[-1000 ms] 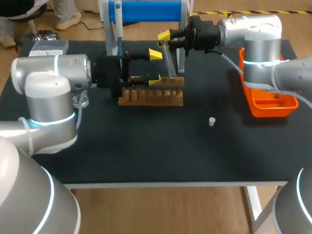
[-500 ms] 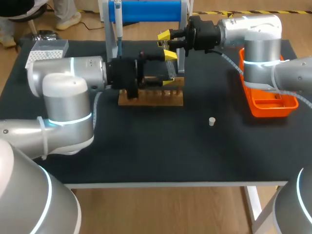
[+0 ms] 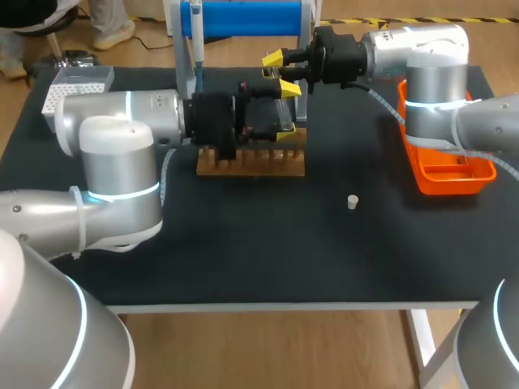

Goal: Invert the test tube, pick up the pipette, mount the tip to pipette, aspirate from beaker and dispense into the tube, eject the tip, return the pipette, and cap with the stopper.

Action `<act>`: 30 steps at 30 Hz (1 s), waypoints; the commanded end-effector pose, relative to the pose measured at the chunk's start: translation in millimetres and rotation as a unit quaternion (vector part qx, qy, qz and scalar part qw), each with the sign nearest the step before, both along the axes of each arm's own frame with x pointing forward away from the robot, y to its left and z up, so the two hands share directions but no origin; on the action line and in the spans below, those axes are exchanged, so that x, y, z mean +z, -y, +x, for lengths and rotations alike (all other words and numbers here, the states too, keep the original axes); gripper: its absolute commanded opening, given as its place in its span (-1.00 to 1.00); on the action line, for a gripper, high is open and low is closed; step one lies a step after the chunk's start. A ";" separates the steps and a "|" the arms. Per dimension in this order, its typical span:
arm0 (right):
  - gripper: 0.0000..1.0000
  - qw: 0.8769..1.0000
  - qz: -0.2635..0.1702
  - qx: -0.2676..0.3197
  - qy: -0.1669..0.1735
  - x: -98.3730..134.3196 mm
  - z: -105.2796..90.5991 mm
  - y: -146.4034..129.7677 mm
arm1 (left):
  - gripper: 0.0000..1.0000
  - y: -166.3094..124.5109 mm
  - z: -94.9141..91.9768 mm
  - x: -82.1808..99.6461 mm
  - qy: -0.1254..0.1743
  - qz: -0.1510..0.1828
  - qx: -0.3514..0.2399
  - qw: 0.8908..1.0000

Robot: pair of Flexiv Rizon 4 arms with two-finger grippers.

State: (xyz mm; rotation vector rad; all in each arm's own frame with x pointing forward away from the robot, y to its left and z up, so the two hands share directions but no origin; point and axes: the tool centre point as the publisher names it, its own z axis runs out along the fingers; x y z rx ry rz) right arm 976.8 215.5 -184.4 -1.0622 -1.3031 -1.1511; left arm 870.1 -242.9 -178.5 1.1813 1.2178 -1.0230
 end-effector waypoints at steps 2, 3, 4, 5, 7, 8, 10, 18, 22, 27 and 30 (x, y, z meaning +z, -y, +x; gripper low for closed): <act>-1.00 1.000 -0.002 0.000 0.000 1.3 -0.6 0.7 | 0.71 0.0 2.8 -0.9 -0.004 0.001 -0.004 1.000; -1.00 1.000 -0.002 0.000 0.000 1.3 -0.6 0.7 | 0.51 0.0 3.4 -1.4 -0.008 0.003 -0.005 1.000; -1.00 1.000 -0.002 0.000 0.000 1.3 -0.6 0.7 | 0.38 0.0 3.7 -1.7 -0.008 0.003 -0.005 1.000; -1.00 1.000 -0.002 0.000 0.000 1.3 -0.6 0.7 | 0.29 0.1 4.0 -2.0 -0.009 0.004 -0.007 1.000; -1.00 1.000 -0.002 0.000 0.000 1.3 -0.6 0.7 | 0.22 -0.3 5.1 -3.1 -0.015 0.005 -0.007 1.000; -1.00 1.000 -0.002 0.000 0.000 1.3 -0.6 0.7 | 0.22 -0.4 5.5 -3.5 -0.017 0.005 -0.008 1.000; -1.00 1.000 -0.002 0.000 0.000 1.3 -0.6 0.7 | 0.20 -0.5 6.1 -4.3 -0.019 0.006 -0.009 1.000; -1.00 1.000 -0.002 0.000 0.000 1.3 -0.6 0.7 | -0.58 -0.4 7.2 -5.6 -0.024 0.007 -0.013 1.000; -1.00 1.000 -0.002 0.000 0.000 1.3 -0.6 0.7 | -1.00 -0.7 7.4 -5.8 -0.025 0.008 -0.021 0.999; -1.00 1.000 -0.002 0.000 0.000 1.3 -0.6 0.7 | -1.00 -0.4 7.0 -5.7 -0.029 0.010 -0.028 0.999; 0.53 1.000 -0.002 0.000 0.000 1.3 -0.6 0.7 | -1.00 -0.4 7.0 -5.7 -0.029 0.010 -0.028 0.999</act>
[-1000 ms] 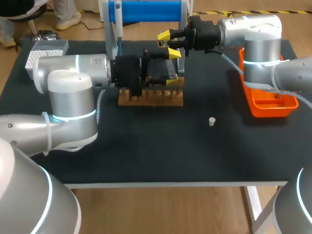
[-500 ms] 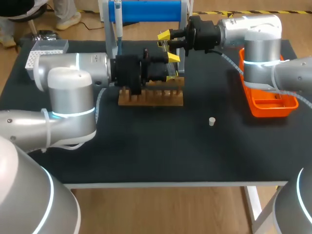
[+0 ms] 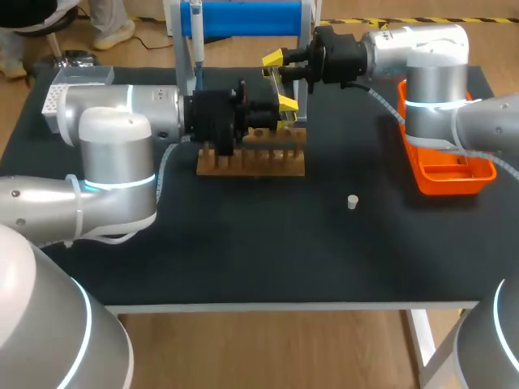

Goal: Invert the test tube, pick up the pipette, mount the tip to pipette, aspirate from beaker and dispense into the tube, eject the tip, return the pipette, and cap with the stopper.

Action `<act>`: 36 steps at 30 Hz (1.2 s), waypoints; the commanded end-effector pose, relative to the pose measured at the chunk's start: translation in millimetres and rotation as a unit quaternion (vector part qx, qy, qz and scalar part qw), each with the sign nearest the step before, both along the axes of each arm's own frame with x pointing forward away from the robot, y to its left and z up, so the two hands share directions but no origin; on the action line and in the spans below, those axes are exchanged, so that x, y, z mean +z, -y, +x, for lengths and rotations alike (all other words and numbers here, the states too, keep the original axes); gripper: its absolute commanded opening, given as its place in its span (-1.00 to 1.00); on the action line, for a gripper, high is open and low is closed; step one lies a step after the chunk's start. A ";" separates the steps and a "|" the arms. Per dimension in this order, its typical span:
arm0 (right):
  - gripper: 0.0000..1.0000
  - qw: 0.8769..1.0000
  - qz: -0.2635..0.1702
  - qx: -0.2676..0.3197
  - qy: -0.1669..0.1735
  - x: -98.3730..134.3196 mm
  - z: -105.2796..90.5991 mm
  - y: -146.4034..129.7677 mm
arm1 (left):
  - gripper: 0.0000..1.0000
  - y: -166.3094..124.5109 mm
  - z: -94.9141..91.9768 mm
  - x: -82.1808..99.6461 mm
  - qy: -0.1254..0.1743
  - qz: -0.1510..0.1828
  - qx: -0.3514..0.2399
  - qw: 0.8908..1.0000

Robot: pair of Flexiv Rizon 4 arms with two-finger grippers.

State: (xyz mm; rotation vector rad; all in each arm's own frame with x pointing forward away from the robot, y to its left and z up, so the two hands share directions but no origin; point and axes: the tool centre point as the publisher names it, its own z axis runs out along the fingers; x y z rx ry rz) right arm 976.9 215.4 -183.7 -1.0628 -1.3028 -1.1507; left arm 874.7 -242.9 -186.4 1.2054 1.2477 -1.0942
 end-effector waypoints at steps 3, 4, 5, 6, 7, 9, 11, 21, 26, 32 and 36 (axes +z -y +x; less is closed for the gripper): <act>1.00 1.000 -0.002 0.000 0.001 0.7 -0.7 0.5 | -1.00 -0.4 2.4 2.1 0.000 0.003 -0.003 1.000; 1.00 1.000 -0.002 0.000 0.001 0.7 -0.7 0.5 | -1.00 -0.4 2.4 2.1 0.000 0.003 -0.003 1.000; 1.00 1.000 -0.002 0.000 0.001 0.7 -0.7 0.5 | -1.00 -0.4 2.4 2.1 0.000 0.003 -0.003 1.000; 1.00 1.000 -0.002 0.000 0.001 0.7 -0.7 0.5 | -1.00 -0.4 2.4 2.1 0.000 0.003 -0.003 1.000; 1.00 1.000 -0.002 0.000 0.001 0.7 -0.7 0.5 | -1.00 -0.4 2.4 2.1 0.000 0.003 -0.003 1.000; 1.00 1.000 -0.002 0.000 0.001 0.7 -0.7 0.5 | -1.00 -0.4 2.4 2.1 0.000 0.003 -0.003 1.000; 1.00 1.000 -0.002 0.000 0.001 0.7 -0.7 0.5 | -1.00 -0.4 2.4 2.1 0.000 0.003 -0.003 1.000; 1.00 0.989 -0.023 -0.036 0.139 9.9 -6.1 23.7 | -1.00 -0.4 2.4 2.1 0.000 0.003 -0.003 1.000; 1.00 0.964 -0.044 -0.052 0.257 10.2 -8.4 38.9 | -1.00 -0.4 2.4 2.1 0.000 0.003 -0.003 1.000; 1.00 0.926 -0.069 -0.080 0.363 -3.4 -8.8 57.5 | -1.00 -0.4 2.4 2.1 0.000 0.003 -0.003 1.000; 1.00 0.899 -0.079 -0.097 0.420 -19.0 -8.5 68.7 | -1.00 -0.4 2.4 2.1 0.000 0.003 -0.003 1.000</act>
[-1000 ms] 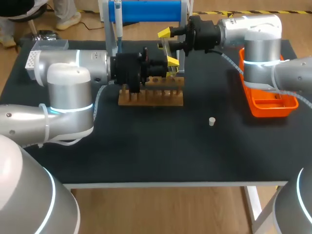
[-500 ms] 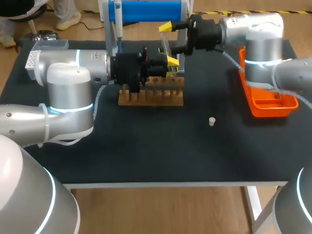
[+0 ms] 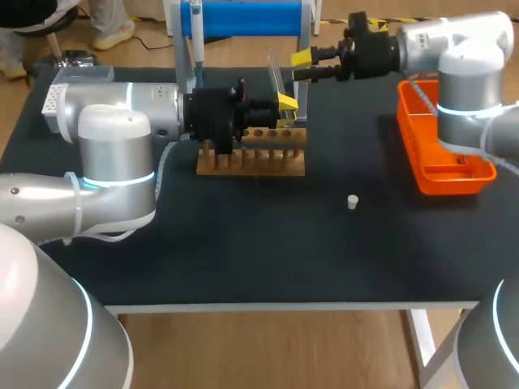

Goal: Invert the test tube, pick up the pipette, mount the tip to pipette, aspirate from beaker and dispense into the tube, eject the tip, return the pipette, and cap with the stopper.

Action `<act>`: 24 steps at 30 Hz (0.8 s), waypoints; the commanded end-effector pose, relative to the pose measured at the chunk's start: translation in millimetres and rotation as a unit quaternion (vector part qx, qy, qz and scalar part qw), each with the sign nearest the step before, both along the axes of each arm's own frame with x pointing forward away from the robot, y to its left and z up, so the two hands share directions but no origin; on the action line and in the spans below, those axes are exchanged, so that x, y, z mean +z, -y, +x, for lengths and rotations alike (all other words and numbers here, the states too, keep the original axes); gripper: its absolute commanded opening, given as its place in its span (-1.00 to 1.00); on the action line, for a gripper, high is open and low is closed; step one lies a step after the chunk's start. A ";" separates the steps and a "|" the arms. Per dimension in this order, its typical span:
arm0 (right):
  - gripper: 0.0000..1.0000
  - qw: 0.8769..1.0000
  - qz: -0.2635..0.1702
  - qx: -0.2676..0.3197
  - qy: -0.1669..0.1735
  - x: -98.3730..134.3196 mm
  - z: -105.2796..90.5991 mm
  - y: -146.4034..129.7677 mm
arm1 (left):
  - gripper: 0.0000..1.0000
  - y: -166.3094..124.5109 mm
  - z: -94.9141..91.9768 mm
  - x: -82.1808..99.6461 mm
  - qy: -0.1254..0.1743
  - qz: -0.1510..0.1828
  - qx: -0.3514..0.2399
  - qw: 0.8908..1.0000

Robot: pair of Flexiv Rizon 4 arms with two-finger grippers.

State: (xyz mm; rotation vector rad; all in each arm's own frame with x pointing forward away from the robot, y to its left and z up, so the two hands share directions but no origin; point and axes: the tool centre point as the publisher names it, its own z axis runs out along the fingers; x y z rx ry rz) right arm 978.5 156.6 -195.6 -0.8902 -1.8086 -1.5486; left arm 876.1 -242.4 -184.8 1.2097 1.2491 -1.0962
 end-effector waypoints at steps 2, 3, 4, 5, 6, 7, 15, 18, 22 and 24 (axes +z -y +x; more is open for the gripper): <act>1.00 0.981 -0.019 -0.064 0.183 -14.2 -10.6 15.7 | -1.00 0.1 1.0 0.5 0.000 0.001 -0.002 1.000; 1.00 0.973 -0.020 -0.070 0.219 -17.7 -11.1 19.2 | -1.00 0.1 1.0 0.5 0.000 0.001 -0.002 1.000; 1.00 0.966 -0.020 -0.072 0.246 -21.4 -11.3 22.4 | -1.00 0.1 1.0 0.5 0.000 0.001 -0.002 1.000; 1.00 0.955 -0.028 -0.074 0.286 -26.1 -11.4 26.3 | -1.00 0.1 1.0 0.5 0.000 0.001 -0.002 1.000; 1.00 0.946 -0.033 -0.080 0.313 -33.3 -9.4 31.4 | -1.00 0.1 1.0 0.5 0.000 0.001 -0.002 1.000; 1.00 0.946 -0.033 -0.080 0.313 -33.3 -9.4 31.4 | -1.00 0.1 1.0 0.5 0.000 0.001 -0.002 1.000; 1.00 0.946 -0.033 -0.080 0.313 -33.3 -9.4 31.4 | -1.00 0.1 1.0 0.5 0.000 0.001 -0.002 1.000; 1.00 0.946 -0.033 -0.080 0.313 -33.3 -9.4 31.4 | -1.00 0.1 1.0 0.5 0.000 0.001 -0.002 1.000; 1.00 0.946 -0.033 -0.080 0.313 -33.3 -9.4 31.4 | -1.00 0.1 1.0 0.5 0.000 0.001 -0.002 1.000; 1.00 0.946 -0.033 -0.080 0.313 -33.3 -9.4 31.4 | -1.00 0.1 1.0 0.5 0.000 0.001 -0.002 1.000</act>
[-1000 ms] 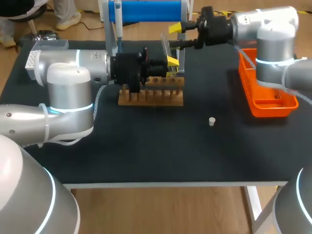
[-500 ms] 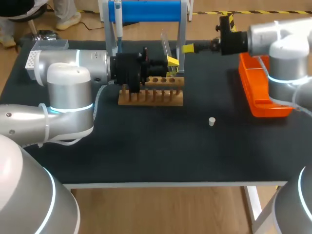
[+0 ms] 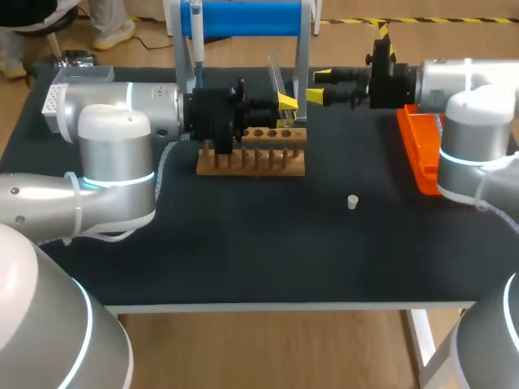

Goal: Invert the test tube, pick up the pipette, mount the tip to pipette, aspirate from beaker and dispense into the tube, eject the tip, return the pipette, and cap with the stopper.

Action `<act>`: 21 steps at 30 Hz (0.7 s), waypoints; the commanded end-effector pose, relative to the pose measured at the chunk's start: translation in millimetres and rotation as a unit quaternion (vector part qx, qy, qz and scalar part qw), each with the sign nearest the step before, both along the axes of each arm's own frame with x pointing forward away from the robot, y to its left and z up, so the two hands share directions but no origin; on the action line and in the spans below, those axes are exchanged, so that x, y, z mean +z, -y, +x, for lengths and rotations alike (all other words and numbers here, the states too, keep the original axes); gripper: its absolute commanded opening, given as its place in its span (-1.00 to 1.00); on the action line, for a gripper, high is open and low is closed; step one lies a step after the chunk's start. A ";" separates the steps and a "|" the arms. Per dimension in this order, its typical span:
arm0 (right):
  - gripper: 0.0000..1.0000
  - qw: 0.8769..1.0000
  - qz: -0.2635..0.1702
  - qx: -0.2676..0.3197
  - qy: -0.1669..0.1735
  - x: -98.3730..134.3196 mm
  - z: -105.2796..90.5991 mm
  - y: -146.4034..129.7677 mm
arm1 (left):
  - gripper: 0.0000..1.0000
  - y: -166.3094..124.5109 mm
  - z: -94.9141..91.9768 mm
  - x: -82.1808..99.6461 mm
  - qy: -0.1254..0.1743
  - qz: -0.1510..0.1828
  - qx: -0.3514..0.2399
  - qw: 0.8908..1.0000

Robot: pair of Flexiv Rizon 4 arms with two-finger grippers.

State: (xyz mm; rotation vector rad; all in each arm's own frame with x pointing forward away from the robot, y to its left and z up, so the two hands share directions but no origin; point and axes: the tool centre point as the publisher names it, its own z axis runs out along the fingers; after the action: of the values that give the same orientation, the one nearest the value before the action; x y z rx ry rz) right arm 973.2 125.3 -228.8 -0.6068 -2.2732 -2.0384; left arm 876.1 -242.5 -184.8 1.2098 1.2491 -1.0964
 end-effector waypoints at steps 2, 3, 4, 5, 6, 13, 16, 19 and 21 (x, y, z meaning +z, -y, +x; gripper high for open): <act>1.00 1.000 0.001 -0.006 0.002 -0.1 -4.1 0.2 | -1.00 0.0 1.0 0.5 0.000 0.001 -0.001 1.000; 1.00 1.000 0.001 -0.006 0.002 -0.1 -4.1 0.2 | -1.00 0.0 1.0 0.5 0.000 0.001 -0.001 1.000; 1.00 1.000 0.001 -0.006 0.002 -0.1 -4.1 0.2 | -1.00 0.0 1.0 0.5 0.000 0.001 -0.001 1.000; 1.00 1.000 -0.008 -0.002 0.005 -4.9 -3.3 -0.3 | -1.00 0.0 1.0 0.5 0.000 0.001 -0.001 1.000; 1.00 1.000 -0.017 0.003 0.011 -10.2 -3.6 1.3 | -1.00 0.0 1.0 0.5 0.000 0.001 -0.001 1.000; 1.00 0.993 -0.085 0.012 0.077 -49.3 0.1 8.6 | -1.00 0.0 1.0 0.5 0.000 0.001 -0.001 1.000; 1.00 0.989 -0.105 0.019 0.101 -60.8 1.1 9.6 | -1.00 0.0 1.0 0.5 0.000 0.001 -0.001 1.000; 1.00 0.988 -0.121 0.013 0.098 -69.7 0.0 11.1 | -1.00 0.0 1.0 0.5 0.000 0.001 -0.001 1.000; 1.00 0.986 -0.136 -0.001 0.100 -74.7 -2.5 12.7 | -1.00 0.0 1.0 0.5 0.000 0.001 -0.001 1.000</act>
State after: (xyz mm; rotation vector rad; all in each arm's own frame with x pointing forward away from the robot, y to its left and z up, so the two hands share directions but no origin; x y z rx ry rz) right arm 974.0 110.0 -301.5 -0.4074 -2.6563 -1.8987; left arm 876.1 -242.5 -184.8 1.2100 1.2490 -1.0964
